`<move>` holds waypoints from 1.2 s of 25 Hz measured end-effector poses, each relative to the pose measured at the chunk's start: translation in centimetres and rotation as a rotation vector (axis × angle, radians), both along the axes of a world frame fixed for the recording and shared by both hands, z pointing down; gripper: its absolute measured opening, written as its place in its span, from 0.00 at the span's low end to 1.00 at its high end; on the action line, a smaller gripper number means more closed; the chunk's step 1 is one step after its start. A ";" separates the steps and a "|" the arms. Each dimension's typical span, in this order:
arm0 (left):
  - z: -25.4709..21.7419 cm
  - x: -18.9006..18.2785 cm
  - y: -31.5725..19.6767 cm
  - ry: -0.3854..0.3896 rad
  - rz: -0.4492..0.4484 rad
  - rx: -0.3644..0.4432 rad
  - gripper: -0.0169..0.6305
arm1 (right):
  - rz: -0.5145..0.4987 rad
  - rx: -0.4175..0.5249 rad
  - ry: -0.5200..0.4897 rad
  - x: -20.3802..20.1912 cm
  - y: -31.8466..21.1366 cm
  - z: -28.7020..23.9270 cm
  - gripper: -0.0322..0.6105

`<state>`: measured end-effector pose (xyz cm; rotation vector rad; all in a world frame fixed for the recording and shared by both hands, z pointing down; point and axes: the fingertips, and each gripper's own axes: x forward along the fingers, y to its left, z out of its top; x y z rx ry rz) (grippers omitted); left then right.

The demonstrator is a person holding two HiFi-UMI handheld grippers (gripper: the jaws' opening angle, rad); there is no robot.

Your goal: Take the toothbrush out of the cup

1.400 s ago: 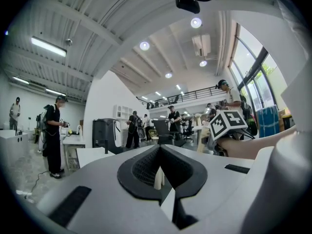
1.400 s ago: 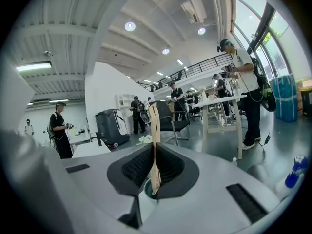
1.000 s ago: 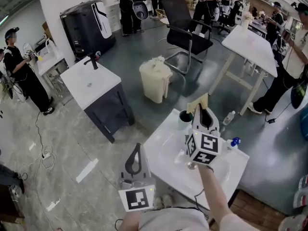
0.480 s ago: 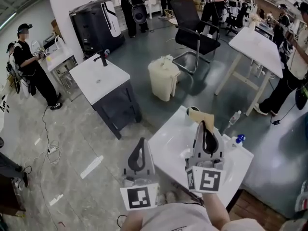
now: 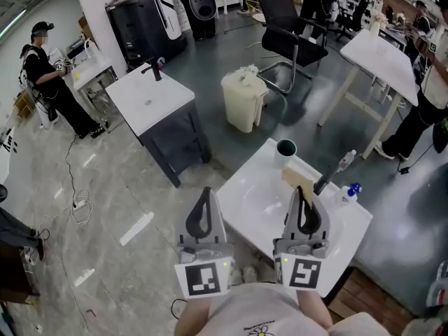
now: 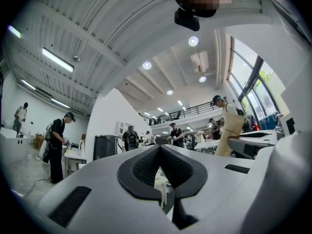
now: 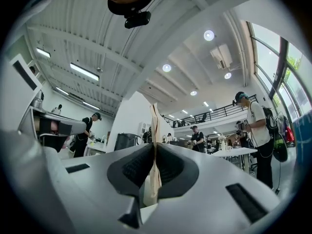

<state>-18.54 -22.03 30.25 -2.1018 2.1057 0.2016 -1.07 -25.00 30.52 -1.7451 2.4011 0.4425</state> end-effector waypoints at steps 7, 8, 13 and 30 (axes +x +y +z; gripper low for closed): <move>0.3 0.5 0.0 -0.010 0.008 -0.002 0.05 | -0.001 0.000 -0.003 0.3 0.1 0.1 0.08; 0.3 0.5 -0.1 -0.011 0.011 -0.003 0.05 | 0.001 -0.002 0.003 0.3 0.1 0.2 0.08; 0.2 0.5 -0.2 -0.016 0.016 -0.005 0.05 | 0.004 -0.010 0.006 0.2 0.0 0.2 0.08; 0.4 0.7 -0.1 -0.016 0.019 -0.009 0.05 | 0.004 -0.032 0.013 0.3 -0.4 0.7 0.07</move>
